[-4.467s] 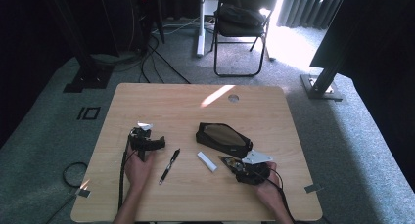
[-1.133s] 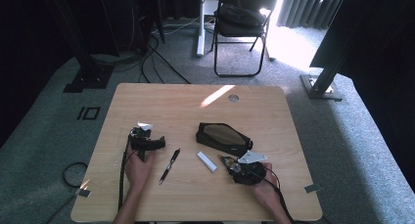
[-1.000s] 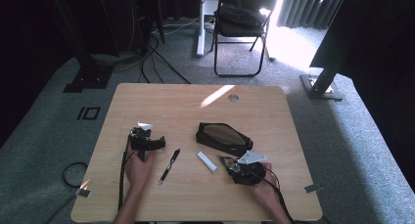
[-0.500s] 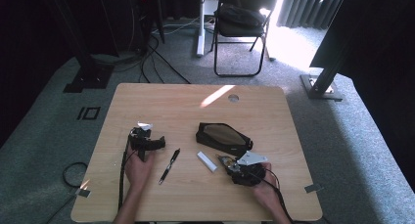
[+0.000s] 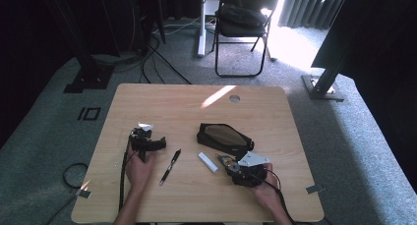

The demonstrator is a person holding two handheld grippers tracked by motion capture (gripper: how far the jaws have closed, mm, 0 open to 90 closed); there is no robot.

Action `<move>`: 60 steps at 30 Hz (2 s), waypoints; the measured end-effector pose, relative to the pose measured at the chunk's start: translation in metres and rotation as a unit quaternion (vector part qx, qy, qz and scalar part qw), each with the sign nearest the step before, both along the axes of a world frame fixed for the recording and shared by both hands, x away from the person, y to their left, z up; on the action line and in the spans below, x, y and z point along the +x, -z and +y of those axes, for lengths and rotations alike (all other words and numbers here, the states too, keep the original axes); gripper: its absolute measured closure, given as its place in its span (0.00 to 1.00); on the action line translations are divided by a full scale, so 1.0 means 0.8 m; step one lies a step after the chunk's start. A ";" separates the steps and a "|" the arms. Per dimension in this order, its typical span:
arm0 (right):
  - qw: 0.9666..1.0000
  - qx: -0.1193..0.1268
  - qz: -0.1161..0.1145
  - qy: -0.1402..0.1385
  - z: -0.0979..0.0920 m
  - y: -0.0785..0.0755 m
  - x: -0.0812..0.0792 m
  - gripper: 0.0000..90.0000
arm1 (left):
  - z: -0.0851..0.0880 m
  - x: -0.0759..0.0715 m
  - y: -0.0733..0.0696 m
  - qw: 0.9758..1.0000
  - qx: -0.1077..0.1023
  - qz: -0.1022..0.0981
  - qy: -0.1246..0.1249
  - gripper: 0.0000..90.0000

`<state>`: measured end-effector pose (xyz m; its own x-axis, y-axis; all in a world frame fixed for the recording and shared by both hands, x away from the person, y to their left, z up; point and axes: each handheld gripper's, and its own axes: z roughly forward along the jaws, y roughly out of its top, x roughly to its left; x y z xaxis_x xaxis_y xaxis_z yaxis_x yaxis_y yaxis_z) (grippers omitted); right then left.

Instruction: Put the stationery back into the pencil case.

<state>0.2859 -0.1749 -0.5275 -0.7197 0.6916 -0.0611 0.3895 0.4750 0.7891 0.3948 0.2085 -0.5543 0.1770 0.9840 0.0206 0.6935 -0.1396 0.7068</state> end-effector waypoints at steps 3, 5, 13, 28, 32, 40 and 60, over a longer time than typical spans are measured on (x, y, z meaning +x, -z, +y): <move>1.000 0.002 -0.003 -0.002 0.000 -0.002 -0.001 0.46 | 0.000 0.000 0.000 1.000 0.000 0.000 0.000 0.09; 1.000 0.003 -0.004 -0.003 0.000 -0.004 -0.001 0.46 | 0.000 0.000 0.000 1.000 0.000 0.000 0.000 0.09; 1.000 0.006 -0.010 -0.007 0.001 -0.010 -0.003 0.46 | 0.000 0.000 0.000 1.000 0.000 0.000 0.000 0.09; 1.000 0.010 -0.018 -0.008 0.000 -0.021 -0.006 0.46 | 0.000 0.000 0.000 1.000 0.000 0.000 0.000 0.09; 1.000 0.010 -0.021 -0.009 -0.001 -0.024 -0.006 0.46 | 0.000 0.000 0.000 1.000 0.000 0.000 0.000 0.09; 1.000 0.012 -0.025 -0.009 -0.003 -0.032 -0.006 0.46 | 0.000 0.000 0.000 1.000 0.000 0.000 0.000 0.09; 0.999 0.014 -0.044 -0.007 -0.009 -0.050 -0.006 0.46 | 0.000 0.000 0.000 1.000 0.000 0.000 0.000 0.09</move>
